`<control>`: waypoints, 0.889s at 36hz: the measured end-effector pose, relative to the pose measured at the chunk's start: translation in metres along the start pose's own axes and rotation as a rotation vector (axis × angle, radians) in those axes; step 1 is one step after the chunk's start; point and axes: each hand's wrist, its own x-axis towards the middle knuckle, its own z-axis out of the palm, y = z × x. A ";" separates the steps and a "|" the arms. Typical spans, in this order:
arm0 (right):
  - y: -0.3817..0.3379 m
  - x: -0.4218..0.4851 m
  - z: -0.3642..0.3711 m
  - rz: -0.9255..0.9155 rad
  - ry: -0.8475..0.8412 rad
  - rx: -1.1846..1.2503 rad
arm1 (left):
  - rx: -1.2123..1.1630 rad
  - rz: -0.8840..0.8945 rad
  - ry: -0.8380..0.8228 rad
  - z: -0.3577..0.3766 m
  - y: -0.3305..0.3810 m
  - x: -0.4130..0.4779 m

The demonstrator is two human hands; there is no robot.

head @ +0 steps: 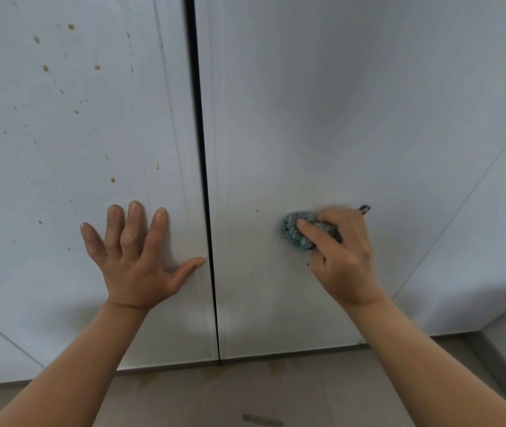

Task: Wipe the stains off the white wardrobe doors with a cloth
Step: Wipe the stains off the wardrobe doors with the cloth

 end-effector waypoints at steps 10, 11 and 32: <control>0.008 -0.013 0.009 -0.054 -0.003 -0.015 | -0.009 -0.011 0.005 0.000 0.000 -0.001; 0.006 -0.025 0.012 -0.103 -0.086 -0.022 | -0.011 -0.012 0.005 -0.001 0.000 -0.001; -0.001 0.005 0.009 -0.038 -0.067 0.057 | -0.025 -0.030 0.023 0.000 0.002 0.000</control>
